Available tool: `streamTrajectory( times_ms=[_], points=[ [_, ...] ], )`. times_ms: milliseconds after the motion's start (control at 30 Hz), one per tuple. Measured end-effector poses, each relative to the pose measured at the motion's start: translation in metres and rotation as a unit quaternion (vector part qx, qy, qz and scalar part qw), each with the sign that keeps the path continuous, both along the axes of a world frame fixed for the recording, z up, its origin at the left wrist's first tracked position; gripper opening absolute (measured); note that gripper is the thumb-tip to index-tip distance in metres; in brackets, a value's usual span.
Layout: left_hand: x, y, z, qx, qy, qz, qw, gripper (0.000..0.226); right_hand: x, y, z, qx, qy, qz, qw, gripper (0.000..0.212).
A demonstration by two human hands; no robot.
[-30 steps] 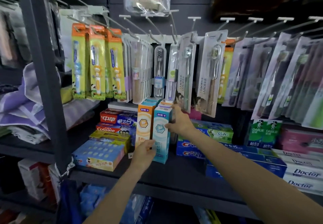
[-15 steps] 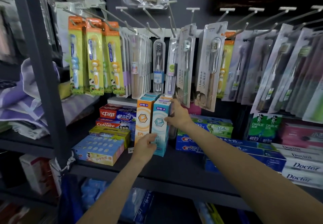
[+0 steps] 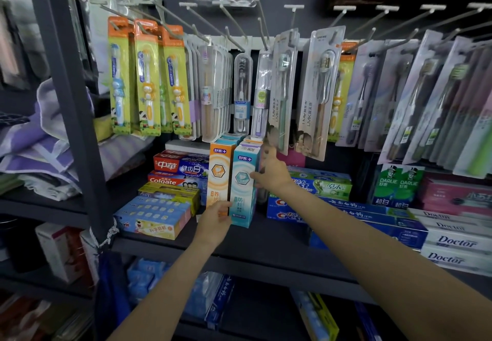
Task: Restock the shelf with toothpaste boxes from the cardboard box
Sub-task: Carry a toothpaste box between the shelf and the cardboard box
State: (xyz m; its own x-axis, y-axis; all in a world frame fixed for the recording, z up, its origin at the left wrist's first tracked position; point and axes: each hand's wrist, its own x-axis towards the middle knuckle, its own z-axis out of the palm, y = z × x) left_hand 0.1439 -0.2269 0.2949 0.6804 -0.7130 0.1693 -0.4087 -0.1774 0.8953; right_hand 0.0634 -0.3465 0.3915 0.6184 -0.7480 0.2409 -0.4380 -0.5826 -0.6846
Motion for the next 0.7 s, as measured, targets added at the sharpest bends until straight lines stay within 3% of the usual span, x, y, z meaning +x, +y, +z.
streamTrajectory(
  times_ms=[167,433,567,700],
  points=[
    [0.002,0.007,-0.004,0.000,-0.014,0.007,1.000,0.032,-0.001,0.002,-0.006,0.016,-0.004,-0.002,1.000,0.074],
    [0.003,0.016,-0.015,0.012,-0.012,0.069,0.998,0.033,-0.010,0.006,-0.038,0.074,0.041,-0.008,0.996,0.051],
    [0.010,0.015,-0.013,0.050,-0.053,0.131,0.989,0.051,-0.012,0.010,-0.068,0.135,0.034,-0.014,0.990,0.054],
    [0.023,0.002,-0.018,0.048,-0.042,0.138,0.988,0.065,-0.006,0.011,-0.085,0.145,-0.017,-0.012,0.989,0.051]
  ],
)
